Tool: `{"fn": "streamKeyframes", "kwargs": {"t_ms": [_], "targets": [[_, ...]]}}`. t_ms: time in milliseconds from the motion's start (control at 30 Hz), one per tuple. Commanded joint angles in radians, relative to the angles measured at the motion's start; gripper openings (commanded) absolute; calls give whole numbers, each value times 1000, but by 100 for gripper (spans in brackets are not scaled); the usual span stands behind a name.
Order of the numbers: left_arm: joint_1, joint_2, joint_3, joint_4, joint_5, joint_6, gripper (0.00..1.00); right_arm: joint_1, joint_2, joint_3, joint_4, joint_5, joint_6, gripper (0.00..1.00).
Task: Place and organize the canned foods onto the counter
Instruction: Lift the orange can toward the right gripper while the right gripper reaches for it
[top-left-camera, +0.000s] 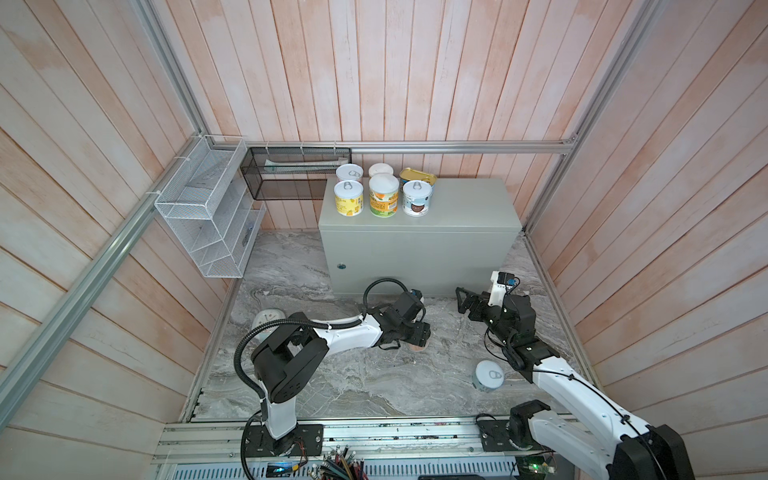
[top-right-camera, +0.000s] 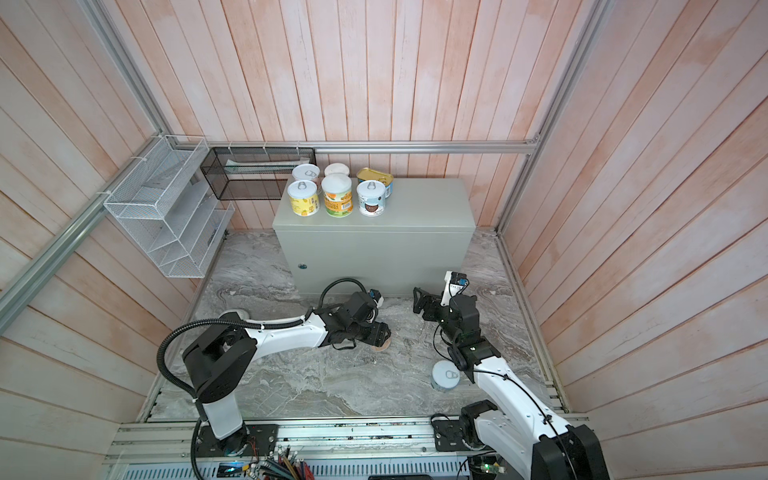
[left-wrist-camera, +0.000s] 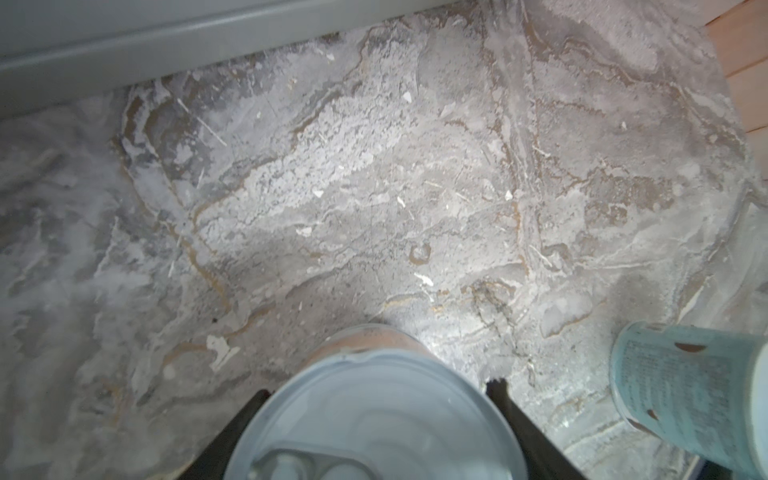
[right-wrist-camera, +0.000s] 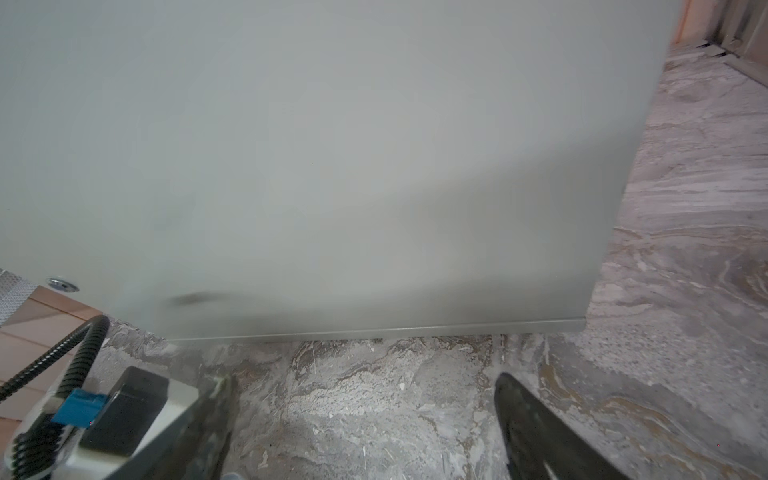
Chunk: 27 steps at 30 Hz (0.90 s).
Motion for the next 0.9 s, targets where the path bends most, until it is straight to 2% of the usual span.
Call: {"fn": "streamKeyframes", "kwargs": {"t_ms": [0, 133, 400, 600, 700, 867], "targets": [[26, -64, -21, -2, 33, -20, 63, 26, 36, 40, 45, -59, -38, 95], [52, -114, -63, 5, 34, -14, 61, 63, 72, 41, 107, -116, -55, 93], [106, -201, -101, -51, -2, 7, 61, 161, 187, 127, 110, -99, -101, 93], [153, -289, -122, -112, -9, 7, 61, 234, 220, 145, 144, -115, -152, 93], [185, -331, -123, -151, 14, 5, 61, 250, 236, 134, 196, -202, -197, 93], [235, -381, -119, -223, 53, -6, 61, 292, 264, 152, 214, -256, -259, 93]]}}
